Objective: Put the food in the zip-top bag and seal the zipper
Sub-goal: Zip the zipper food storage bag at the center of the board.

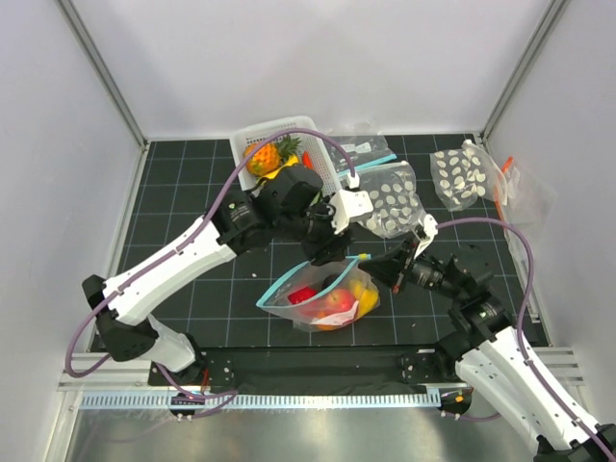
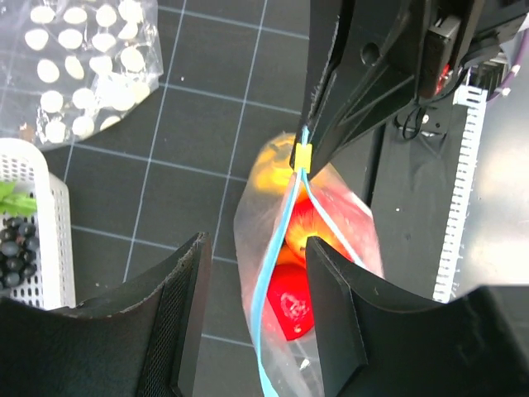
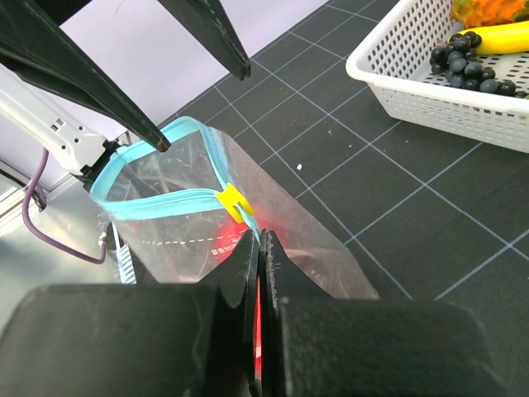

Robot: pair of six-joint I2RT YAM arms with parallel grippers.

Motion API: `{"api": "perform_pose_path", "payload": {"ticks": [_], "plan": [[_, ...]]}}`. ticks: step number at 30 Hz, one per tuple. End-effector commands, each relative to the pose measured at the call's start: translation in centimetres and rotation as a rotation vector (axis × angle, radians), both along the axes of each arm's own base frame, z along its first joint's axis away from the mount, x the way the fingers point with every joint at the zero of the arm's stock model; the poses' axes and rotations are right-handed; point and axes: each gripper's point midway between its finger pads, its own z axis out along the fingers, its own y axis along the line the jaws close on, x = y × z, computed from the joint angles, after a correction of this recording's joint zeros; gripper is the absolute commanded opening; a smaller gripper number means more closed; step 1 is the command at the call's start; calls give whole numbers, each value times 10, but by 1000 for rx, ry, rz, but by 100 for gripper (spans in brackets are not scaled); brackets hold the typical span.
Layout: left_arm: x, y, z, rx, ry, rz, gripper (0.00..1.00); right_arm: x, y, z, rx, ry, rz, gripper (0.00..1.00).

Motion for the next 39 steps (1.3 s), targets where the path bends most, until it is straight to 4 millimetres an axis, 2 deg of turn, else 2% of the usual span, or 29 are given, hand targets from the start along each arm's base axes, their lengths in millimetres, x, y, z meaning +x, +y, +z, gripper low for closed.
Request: {"api": "perform_pose_path", "payload": {"ticks": [1,8,19,31,35,39], "plan": [[2,-11,26,-78,-44,-37,53,-2,-4,26,9,-49,-22,1],[-2,-25,37,-128,-32,-83,51,-7,-8,36,7,-54,-25,1],[-9,-53,30,-130,-31,-165,47,-12,-8,40,8,-63,-12,1],[-15,-66,24,-122,-12,-194,46,-14,-9,42,10,-71,-9,1],[-17,-65,21,-110,-8,-200,46,-14,-9,41,10,-71,-8,1],[-17,-65,14,-83,2,-201,42,-14,-9,44,14,-75,-11,1]]}}
